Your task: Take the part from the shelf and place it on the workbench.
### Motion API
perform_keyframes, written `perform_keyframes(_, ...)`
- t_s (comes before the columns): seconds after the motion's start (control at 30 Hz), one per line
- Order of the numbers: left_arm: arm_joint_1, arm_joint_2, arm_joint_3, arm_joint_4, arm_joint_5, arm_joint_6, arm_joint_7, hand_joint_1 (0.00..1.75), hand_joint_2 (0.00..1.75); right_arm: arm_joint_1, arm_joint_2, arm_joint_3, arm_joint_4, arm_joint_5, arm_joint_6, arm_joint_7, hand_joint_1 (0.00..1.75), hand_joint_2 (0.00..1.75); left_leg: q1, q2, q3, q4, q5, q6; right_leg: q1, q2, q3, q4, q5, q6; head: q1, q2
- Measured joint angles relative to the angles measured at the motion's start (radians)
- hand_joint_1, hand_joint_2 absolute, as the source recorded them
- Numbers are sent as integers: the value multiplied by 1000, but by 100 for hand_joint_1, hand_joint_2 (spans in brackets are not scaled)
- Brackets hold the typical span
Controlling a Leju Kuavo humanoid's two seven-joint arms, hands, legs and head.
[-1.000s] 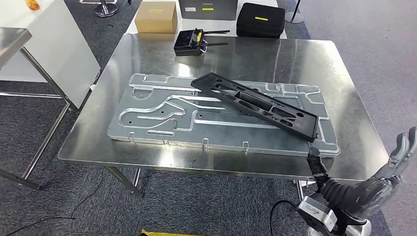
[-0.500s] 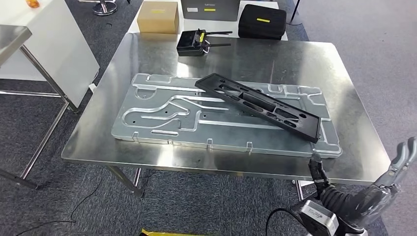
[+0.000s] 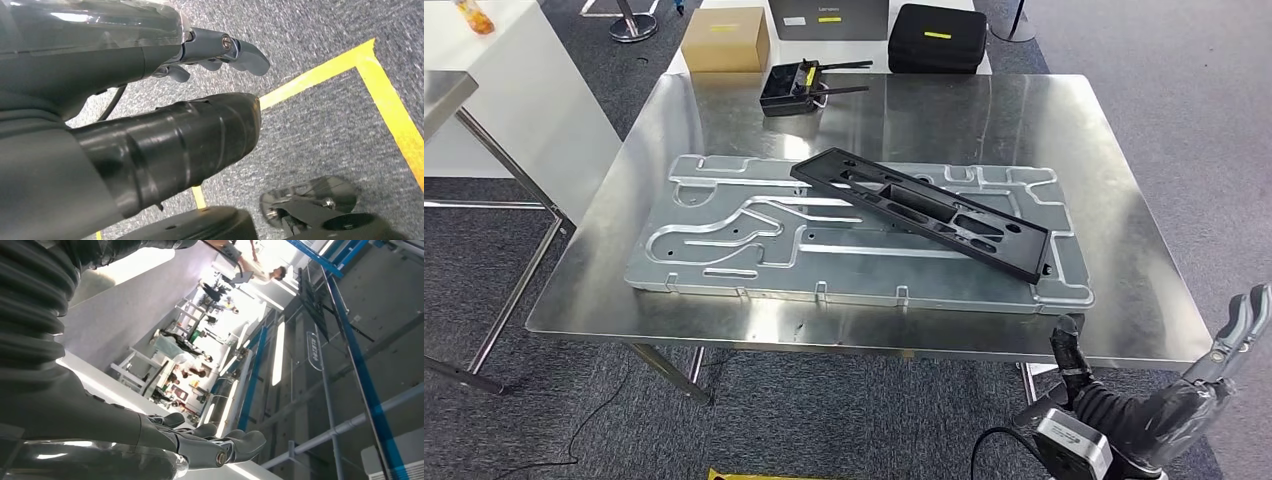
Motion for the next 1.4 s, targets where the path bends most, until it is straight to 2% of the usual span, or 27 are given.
perform_keyframes(0.03,1,0,0,0,1,0,-2,0,0,1,2,0,2,2,0,0,0,175,0,0,-26,62,-28,-1,2,0,-3,1,1,-2,0,0)
perform_keyframes(0.07,2,0,0,0,2,0,-4,0,0,1,4,0,5,4,0,0,0,175,0,0,-40,102,-39,-1,4,0,-5,2,2,-4,0,0)
perform_keyframes(0.1,2,0,0,0,3,0,-5,0,0,2,5,1,7,7,0,0,0,175,0,0,-39,107,-32,1,6,0,-7,3,3,-5,0,0)
perform_keyframes(0.13,3,0,0,0,5,0,-6,0,0,3,8,2,9,9,0,0,0,175,0,0,-19,75,-7,4,7,1,-9,5,4,-5,0,0)
perform_keyframes(0.17,3,0,0,0,6,0,-7,0,0,3,11,4,10,11,0,0,0,175,-1,-1,16,11,27,9,8,2,-9,6,4,-4,0,0)
perform_keyframes(0.23,2,2,0,0,7,0,-7,0,0,3,17,9,13,14,0,0,0,175,-5,-7,80,-115,72,19,10,3,-11,10,6,0,0,0)
perform_keyframes(0.27,1,3,1,0,8,-1,-7,0,0,3,20,13,15,15,0,0,0,175,-8,-9,95,-149,81,22,11,3,-13,11,9,4,0,0)
perform_keyframes(0.37,3,6,4,0,8,-3,-9,0,0,4,27,22,24,16,0,-1,0,175,-11,-8,92,-165,92,33,9,3,-17,11,17,22,1,0)
perform_keyframes(0.43,3,7,7,0,9,-3,-9,0,0,6,31,24,31,16,0,-1,0,175,-7,-4,87,-173,107,48,8,2,-29,41,-17,32,1,0)
perform_keyframes(0.53,2,8,10,0,9,-4,-9,0,0,10,32,26,41,13,0,-1,0,175,-8,2,64,-172,125,61,6,1,-88,209,-135,42,3,0)
perform_keyframes(0.57,3,8,12,0,9,-5,-9,0,0,12,32,26,44,11,0,-1,0,175,-9,4,55,-169,129,61,6,0,-100,258,-156,44,3,0)
perform_keyframes(0.6,3,8,14,0,9,-6,-9,0,0,14,32,26,47,10,0,-1,0,175,-9,5,45,-165,133,60,6,0,-96,273,-156,45,2,0)
perform_keyframes(0.63,4,9,16,0,9,-8,-9,0,0,16,33,26,49,9,0,-1,0,175,-10,6,36,-160,136,59,6,0,-74,250,-140,44,3,0)
perform_keyframes(0.7,4,9,20,0,9,-11,-11,0,0,16,34,26,51,7,0,-1,0,175,-10,6,22,-149,140,54,7,-1,14,116,-95,38,2,0)
perform_keyframes(0.77,3,9,23,0,9,-12,-14,0,0,17,38,27,52,6,0,-1,0,175,-11,5,15,-143,146,45,13,-2,70,18,-69,29,2,0)
perform_keyframes(0.83,3,9,24,0,10,-12,-15,0,0,18,40,28,52,5,0,-1,0,175,-12,5,12,-143,156,33,19,-1,70,6,-60,18,2,0)
perform_keyframes(0.9,3,10,25,0,11,-12,-15,0,0,19,42,29,52,5,0,-1,0,175,-12,3,3,-138,153,21,13,-3,58,-4,-47,4,2,0)
perform_keyframes(0.97,4,11,26,0,15,-12,-16,0,0,20,45,29,52,5,0,-1,0,175,-11,0,-20,-85,92,11,7,-5,38,-12,-26,-12,1,0)
perform_keyframes(1.03,4,13,26,0,17,-11,-16,0,0,22,46,30,53,5,0,-1,0,175,-8,-1,-53,30,0,3,8,-6,14,-11,-7,-19,1,0)
perform_keyframes(1.07,5,14,26,0,18,-11,-16,0,0,24,46,30,53,4,0,-1,0,175,-6,-1,-62,84,-27,0,9,-6,1,-9,2,-18,1,0)
perform_keyframes(1.1,5,15,26,0,18,-11,-16,0,0,25,46,30,53,4,0,-1,0,175,-6,-1,-58,114,-32,-2,9,-6,-13,-6,10,-17,1,0)
perform_keyframes(1.13,4,16,26,0,18,-11,-16,0,0,25,46,30,53,3,0,-1,0,175,-5,-1,-39,110,-18,-3,9,-6,-25,-2,18,-16,1,0)
perform_keyframes(1.17,4,16,27,0,19,-11,-16,0,0,26,46,30,53,3,0,-1,0,175,-4,-1,-3,70,9,-3,8,-6,-38,2,26,-13,0,0)
perform_keyframes(1.2,3,17,27,0,19,-11,-16,0,0,26,46,30,53,2,0,-1,0,175,-4,-2,47,4,33,-1,8,-6,-48,6,32,-10,0,0)
perform_keyframes(1.27,1,17,27,0,19,-10,-16,0,0,27,47,30,53,1,0,-1,0,175,-8,-4,132,-127,46,7,10,-4,-63,13,46,1,1,0)
perform_keyframes(1.33,1,17,27,0,19,-10,-16,0,0,27,48,30,53,0,0,-1,0,175,-13,-7,155,-177,41,19,10,-4,-66,12,62,14,0,0)
perform_keyframes(1.4,2,17,28,0,20,-10,-16,0,0,29,48,31,53,-1,0,-1,0,175,-12,-4,142,-181,59,35,9,-3,-70,9,69,26,-1,0)
